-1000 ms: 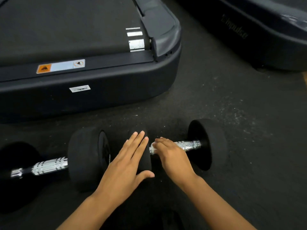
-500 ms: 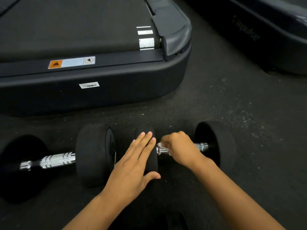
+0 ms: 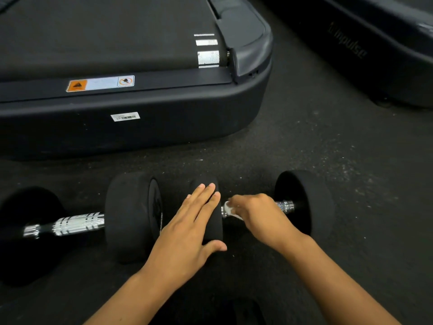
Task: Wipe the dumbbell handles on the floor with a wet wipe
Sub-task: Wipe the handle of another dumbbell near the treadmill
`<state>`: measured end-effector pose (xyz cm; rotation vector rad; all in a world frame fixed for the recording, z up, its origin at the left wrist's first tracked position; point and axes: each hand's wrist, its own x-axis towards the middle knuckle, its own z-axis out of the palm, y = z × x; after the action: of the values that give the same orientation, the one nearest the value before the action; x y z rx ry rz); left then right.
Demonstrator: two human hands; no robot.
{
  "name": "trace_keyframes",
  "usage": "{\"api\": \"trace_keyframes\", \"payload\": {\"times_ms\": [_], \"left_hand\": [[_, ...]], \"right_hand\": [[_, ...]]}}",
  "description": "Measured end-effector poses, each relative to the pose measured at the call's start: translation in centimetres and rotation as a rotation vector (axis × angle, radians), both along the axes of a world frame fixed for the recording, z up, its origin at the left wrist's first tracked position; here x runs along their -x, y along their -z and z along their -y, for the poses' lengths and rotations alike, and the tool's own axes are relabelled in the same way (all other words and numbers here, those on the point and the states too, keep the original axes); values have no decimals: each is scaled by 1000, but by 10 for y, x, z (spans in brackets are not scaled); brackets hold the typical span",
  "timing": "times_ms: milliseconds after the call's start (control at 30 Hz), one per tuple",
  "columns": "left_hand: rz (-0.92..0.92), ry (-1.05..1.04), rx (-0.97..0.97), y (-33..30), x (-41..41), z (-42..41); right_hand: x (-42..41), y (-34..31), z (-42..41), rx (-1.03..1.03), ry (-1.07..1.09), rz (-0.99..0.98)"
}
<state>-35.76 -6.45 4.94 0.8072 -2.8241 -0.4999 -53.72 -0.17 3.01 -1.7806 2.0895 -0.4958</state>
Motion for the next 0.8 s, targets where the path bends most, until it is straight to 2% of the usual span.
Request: {"api": "trace_keyframes", "payload": {"times_ms": [67, 167, 233, 333, 467, 600, 800], "left_hand": [[2, -6, 41, 2, -1, 0], [6, -12, 55, 3, -1, 1], [26, -7, 37, 1, -1, 0], [12, 7, -29, 2, -2, -1], [-13, 16, -44, 4, -2, 0], [-39, 19, -45, 6, -1, -1], [-38, 17, -49, 5, 0, -2]], "right_hand": [[5, 4, 8, -8, 17, -34], [-7, 7, 4, 16, -70, -85], [-3, 9, -7, 42, -101, -55], [6, 7, 0, 13, -15, -49], [-10, 6, -1, 41, -67, -48], [2, 6, 4, -19, 36, -44], [-2, 5, 3, -24, 14, -55]]}}
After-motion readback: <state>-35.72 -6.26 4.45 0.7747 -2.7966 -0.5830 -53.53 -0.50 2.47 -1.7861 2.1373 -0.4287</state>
